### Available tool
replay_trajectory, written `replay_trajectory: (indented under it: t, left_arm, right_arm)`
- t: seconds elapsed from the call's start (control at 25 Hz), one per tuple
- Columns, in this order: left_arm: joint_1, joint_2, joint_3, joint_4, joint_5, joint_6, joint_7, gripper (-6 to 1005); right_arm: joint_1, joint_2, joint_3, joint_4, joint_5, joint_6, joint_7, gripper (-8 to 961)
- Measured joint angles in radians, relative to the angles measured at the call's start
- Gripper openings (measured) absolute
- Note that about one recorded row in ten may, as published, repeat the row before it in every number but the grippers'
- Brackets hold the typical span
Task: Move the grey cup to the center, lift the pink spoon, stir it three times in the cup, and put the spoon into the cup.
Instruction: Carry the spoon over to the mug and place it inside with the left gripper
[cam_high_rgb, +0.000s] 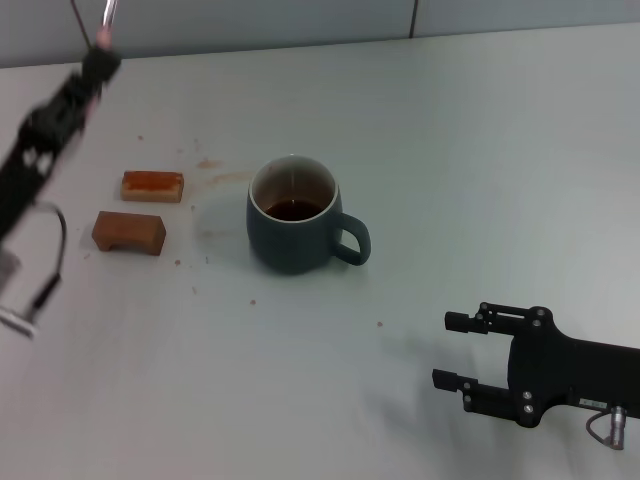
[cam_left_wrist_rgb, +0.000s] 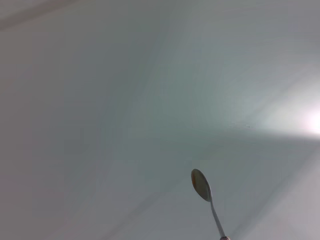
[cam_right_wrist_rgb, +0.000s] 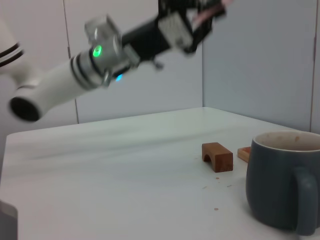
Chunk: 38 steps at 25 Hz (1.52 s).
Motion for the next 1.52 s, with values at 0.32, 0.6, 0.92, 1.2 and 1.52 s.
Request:
replay_trajectory:
  t: [0.32, 0.6, 0.92, 1.2, 1.52]
  left_arm:
    - [-0.060, 0.023, 0.188, 0.599, 0.089, 0.065, -0.166, 131]
    - [-0.082, 0.057, 0.239, 0.958, 0.214, 0.040, -0.224, 133]
    - [-0.112, 0.039, 0.302, 1.409, 0.539, 0.062, -0.288, 136]
    - [-0.111, 0.008, 0.461, 1.624, 0.805, 0.058, -0.352, 138]
    - [-0.130, 0.002, 0.675, 1.722, 1.056, 0.007, -0.428, 140]
  right_arm:
    - [0.001, 0.001, 0.000, 0.000, 0.000, 0.000, 0.000, 638]
    - [-0.001, 0.003, 0.000, 0.005, 0.000, 0.001, 0.000, 639]
    - [-0.002, 0.003, 0.000, 0.006, 0.000, -0.001, 0.005, 639]
    - [-0.007, 0.003, 0.000, 0.006, 0.002, 0.001, 0.011, 638]
    - [-0.002, 0.003, 0.000, 0.008, 0.003, 0.000, 0.026, 639]
